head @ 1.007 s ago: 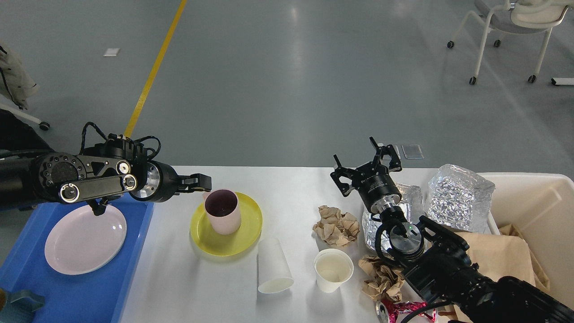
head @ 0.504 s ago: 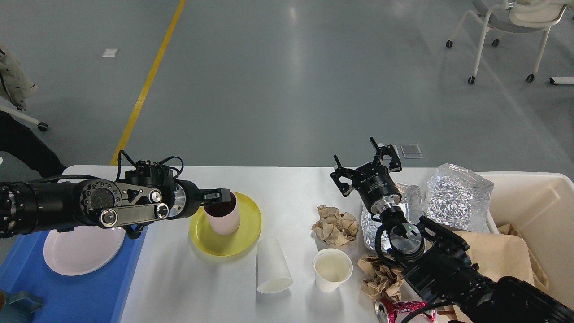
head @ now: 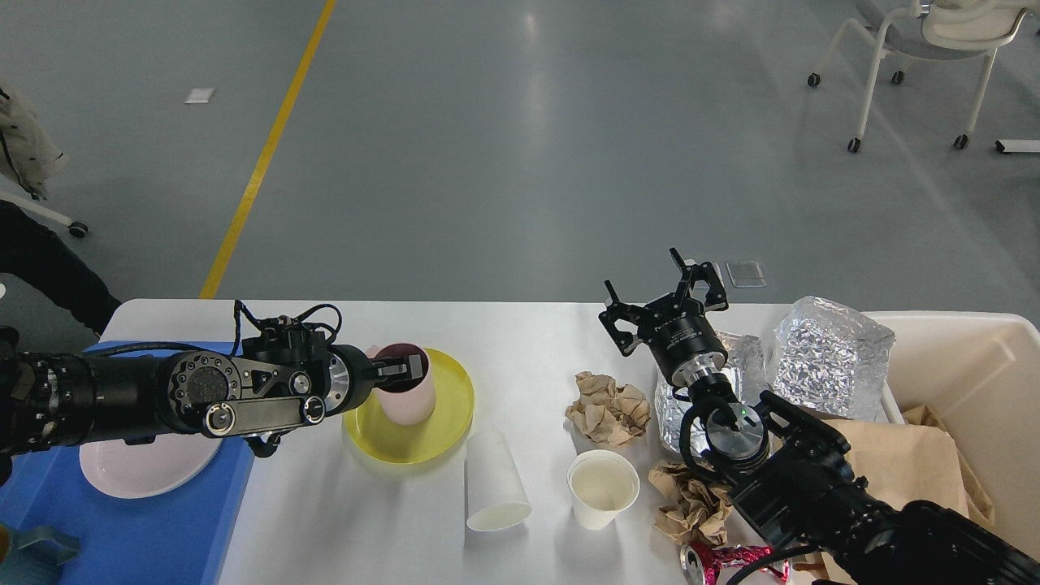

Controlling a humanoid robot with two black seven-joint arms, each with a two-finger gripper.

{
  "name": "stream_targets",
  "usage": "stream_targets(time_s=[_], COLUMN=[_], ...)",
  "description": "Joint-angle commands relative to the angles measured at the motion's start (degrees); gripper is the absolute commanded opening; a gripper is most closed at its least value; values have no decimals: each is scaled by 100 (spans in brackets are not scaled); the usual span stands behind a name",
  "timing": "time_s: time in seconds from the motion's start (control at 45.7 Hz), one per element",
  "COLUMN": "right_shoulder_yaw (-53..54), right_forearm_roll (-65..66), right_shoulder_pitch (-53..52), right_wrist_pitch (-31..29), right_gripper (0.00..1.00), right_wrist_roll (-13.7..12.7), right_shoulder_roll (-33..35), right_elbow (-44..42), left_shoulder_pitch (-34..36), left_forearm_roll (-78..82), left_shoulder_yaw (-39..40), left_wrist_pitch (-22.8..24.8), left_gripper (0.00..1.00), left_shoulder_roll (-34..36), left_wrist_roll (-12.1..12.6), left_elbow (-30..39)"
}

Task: Tidy desktop
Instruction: 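Lift the pink mug off the yellow plate toward the blue tray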

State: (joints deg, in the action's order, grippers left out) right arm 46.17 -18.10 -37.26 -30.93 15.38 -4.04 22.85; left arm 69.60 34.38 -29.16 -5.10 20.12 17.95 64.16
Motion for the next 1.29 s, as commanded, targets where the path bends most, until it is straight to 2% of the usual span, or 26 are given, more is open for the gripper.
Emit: stream_targets(time_s=[0.0, 0.066, 0.153, 0.197, 0.263, 0.328, 0.504, 0.635, 0.744, 0.81, 0.876, 0.941, 1.007, 1.073, 1.16, 1.27], right_shoulder_yaw=[-2, -2, -2, 6, -2, -2, -2, -2, -2, -2, -2, -2, -2, -2, -2, -2], right_forearm_roll=[-1, -1, -1, -1, -1, -1, -1, -1, -1, -1, -1, -1, -1, -1, -1, -1], right_shoulder_pitch=[0, 9, 0, 0, 0, 0, 9, 9, 0, 9, 9, 9, 9, 9, 9, 9], right_wrist_pitch=[-1, -1, -1, -1, -1, -1, -1, -1, -1, -1, -1, -1, -1, -1, -1, -1], right_gripper=[100, 100, 100, 100, 100, 100, 100, 100, 100, 100, 100, 100, 100, 100, 100, 100], right_wrist_roll=[0, 0, 0, 0, 0, 0, 0, 0, 0, 0, 0, 0, 0, 0, 0, 0], right_shoulder_roll=[0, 8, 8, 0, 0, 0, 0, 8, 0, 0, 0, 0, 0, 0, 8, 0], right_elbow=[0, 0, 0, 0, 0, 0, 0, 0, 0, 0, 0, 0, 0, 0, 0, 0], left_shoulder_pitch=[-69, -95, -148, -157, -166, -192, -157, 132, 791, 1257, 1652, 1943, 2066, 2067, 1926, 1172], left_forearm_roll=[42, 60, 78, 86, 86, 86, 69, 51, 7, -1, -1, 7, 68, 296, 1235, 2580], left_shoulder_yaw=[-11, -28, -20, -20, -20, -20, 7, 94, 243, 375, 533, 709, 815, 798, 763, 718], left_wrist_pitch=[-9, -9, 0, 0, 17, 26, 88, 272, 833, 1386, 2203, 3239, 4216, 4937, 5483, 5397], left_gripper=[57, 55, 41, 32, 13, 1, 0, 0, 0, 0, 0, 0, 0, 0, 0, 0], left_shoulder_roll=[-17, -34, -43, -43, -43, -35, 53, 351, 922, 1458, 2082, 2732, 3374, 3980, 4640, 5203], left_wrist_roll=[68, 77, 112, 147, 147, 147, 147, 147, 217, 331, 375, 375, 358, 297, 51, -801], left_elbow=[0, 9, 0, 9, 9, 18, 123, 492, 1194, 1642, 1942, 2083, 2101, 2092, 2101, 2083])
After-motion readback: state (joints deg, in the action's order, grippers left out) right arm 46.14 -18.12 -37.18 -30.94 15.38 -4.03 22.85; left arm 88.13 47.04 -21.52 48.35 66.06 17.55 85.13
